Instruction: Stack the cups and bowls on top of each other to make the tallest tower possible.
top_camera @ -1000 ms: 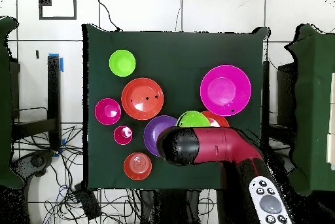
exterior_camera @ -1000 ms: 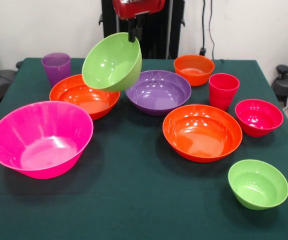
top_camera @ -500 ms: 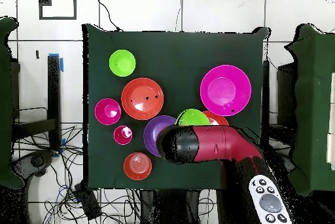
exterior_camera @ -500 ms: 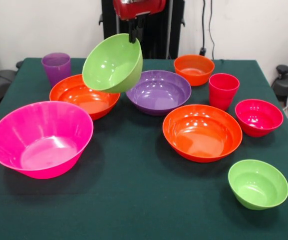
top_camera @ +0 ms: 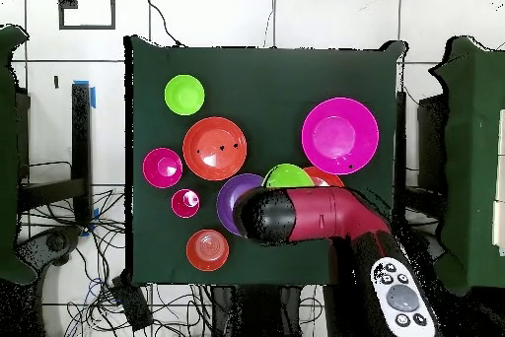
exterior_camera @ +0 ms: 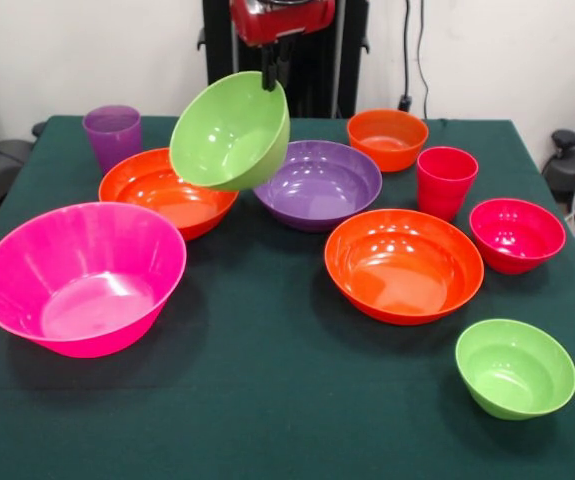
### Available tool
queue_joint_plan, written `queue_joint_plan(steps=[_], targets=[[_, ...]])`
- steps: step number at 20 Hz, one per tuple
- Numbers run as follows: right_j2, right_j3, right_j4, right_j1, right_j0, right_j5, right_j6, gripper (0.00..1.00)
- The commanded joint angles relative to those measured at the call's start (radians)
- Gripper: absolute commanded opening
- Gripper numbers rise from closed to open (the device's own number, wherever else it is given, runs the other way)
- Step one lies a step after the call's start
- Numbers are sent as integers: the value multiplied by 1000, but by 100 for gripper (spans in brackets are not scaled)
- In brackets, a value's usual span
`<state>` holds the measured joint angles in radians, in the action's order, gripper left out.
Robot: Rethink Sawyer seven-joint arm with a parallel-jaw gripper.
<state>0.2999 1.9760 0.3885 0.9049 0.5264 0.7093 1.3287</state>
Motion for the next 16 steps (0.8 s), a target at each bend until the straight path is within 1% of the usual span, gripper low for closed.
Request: queue_joint_plan(steps=[1, 3, 5, 9, 11, 16], targets=[[61, -97, 79, -59, -46, -58, 8, 0], [76, -118, 61, -72, -42, -82, 14, 0], [68, -156, 79, -102, -59, -77, 21, 0], [94, -149, 73, -98, -36, -88, -17, 0], [93, -165, 89, -106, -40, -95, -18, 0], [118, -185, 86, -111, -33, -109, -36, 0]])
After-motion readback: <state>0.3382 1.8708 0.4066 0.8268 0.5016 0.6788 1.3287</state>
